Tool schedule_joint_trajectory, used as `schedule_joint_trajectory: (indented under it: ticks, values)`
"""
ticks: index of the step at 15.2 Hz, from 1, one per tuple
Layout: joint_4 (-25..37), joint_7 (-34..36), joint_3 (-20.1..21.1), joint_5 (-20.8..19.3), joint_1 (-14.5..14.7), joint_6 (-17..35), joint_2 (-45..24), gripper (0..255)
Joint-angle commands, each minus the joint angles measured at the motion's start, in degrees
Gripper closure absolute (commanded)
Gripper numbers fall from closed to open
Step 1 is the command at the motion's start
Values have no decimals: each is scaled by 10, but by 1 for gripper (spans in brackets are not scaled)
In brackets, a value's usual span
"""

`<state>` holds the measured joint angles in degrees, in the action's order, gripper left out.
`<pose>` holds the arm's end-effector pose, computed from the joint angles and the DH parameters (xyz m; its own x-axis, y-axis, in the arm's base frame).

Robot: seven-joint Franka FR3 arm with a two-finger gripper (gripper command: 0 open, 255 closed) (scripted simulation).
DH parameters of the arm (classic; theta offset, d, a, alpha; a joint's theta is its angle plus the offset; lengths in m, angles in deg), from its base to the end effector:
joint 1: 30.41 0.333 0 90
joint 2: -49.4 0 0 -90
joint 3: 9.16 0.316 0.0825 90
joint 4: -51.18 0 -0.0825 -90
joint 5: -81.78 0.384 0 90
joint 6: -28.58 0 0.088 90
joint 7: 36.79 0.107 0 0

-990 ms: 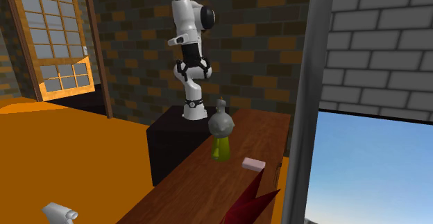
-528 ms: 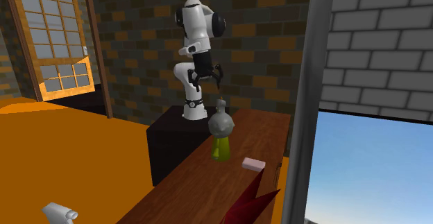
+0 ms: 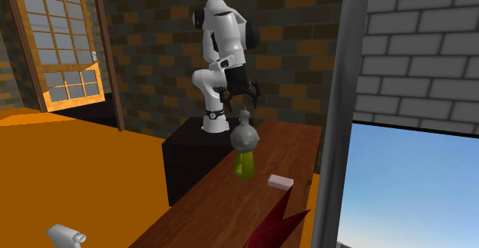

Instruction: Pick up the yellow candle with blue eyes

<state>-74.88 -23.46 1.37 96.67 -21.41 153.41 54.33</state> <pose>0.4883 0.1846 0.4261 0.9994 -0.0341 0.0005 -0.0333 -0.9771 -0.2103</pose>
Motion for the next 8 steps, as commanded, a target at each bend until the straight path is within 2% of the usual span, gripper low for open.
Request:
schedule_joint_trajectory:
  ticks: [1, 6, 7, 8]
  values:
    - [-9, -2, 1, 2, 1, 18, -8, 0]
    - [-24, -7, 3, 4, 2, 45, -21, 0]
    - [-26, -8, 2, 5, 2, 45, -19, 255]
    - [-26, -9, 2, 5, 1, 45, -19, 255]
